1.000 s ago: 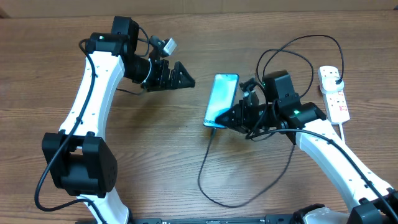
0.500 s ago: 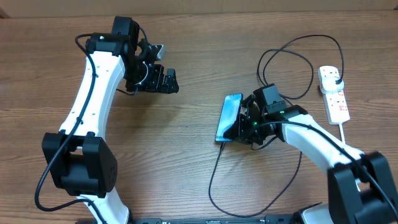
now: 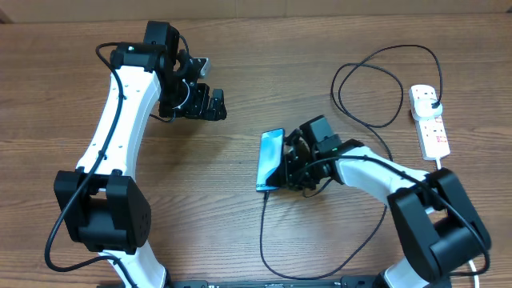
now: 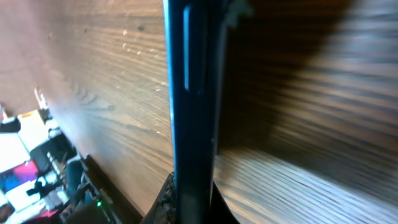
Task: Plug charger to phone and switch on socket
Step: 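Lower the phone flat onto the table with the right gripper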
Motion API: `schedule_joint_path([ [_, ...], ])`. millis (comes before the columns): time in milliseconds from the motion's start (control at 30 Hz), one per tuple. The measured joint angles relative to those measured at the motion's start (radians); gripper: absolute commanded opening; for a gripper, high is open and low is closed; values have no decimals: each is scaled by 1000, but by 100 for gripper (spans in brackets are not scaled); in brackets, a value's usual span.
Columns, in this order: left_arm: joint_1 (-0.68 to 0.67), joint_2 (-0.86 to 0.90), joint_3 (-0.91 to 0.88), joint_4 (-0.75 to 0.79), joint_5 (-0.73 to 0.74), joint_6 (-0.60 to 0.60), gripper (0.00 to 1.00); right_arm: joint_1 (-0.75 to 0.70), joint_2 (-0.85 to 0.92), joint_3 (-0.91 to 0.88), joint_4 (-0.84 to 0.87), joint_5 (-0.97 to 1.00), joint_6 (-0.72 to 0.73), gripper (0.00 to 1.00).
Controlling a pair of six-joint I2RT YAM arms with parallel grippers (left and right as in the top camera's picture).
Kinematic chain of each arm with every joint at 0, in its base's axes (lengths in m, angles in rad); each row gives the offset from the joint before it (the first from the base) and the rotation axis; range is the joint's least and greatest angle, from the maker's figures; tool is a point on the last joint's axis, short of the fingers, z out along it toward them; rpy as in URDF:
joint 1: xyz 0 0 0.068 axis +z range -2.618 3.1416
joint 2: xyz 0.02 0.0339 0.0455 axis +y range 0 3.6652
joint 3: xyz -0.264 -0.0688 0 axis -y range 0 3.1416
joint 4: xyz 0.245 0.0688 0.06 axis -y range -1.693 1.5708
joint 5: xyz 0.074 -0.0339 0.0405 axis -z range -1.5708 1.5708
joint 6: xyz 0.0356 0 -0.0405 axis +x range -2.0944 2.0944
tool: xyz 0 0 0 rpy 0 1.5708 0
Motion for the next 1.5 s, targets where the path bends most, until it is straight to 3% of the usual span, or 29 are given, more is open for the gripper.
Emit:
schedule_joint_path([
  [267, 0, 0, 0, 0, 0, 0, 100, 73, 29, 1, 67, 21, 5, 14],
  [467, 0, 0, 0, 0, 0, 0, 100, 79, 32, 1, 72, 69, 7, 26],
  [900, 0, 0, 0, 0, 0, 0, 99, 79, 34, 1, 101, 126, 4, 27],
  [1100, 0, 0, 0, 0, 0, 0, 100, 79, 34, 1, 113, 138, 5, 30],
  [1267, 0, 0, 0, 0, 0, 0, 99, 79, 34, 1, 124, 138, 5, 38],
  [1500, 0, 0, 0, 0, 0, 0, 100, 79, 34, 1, 128, 135, 8, 39],
])
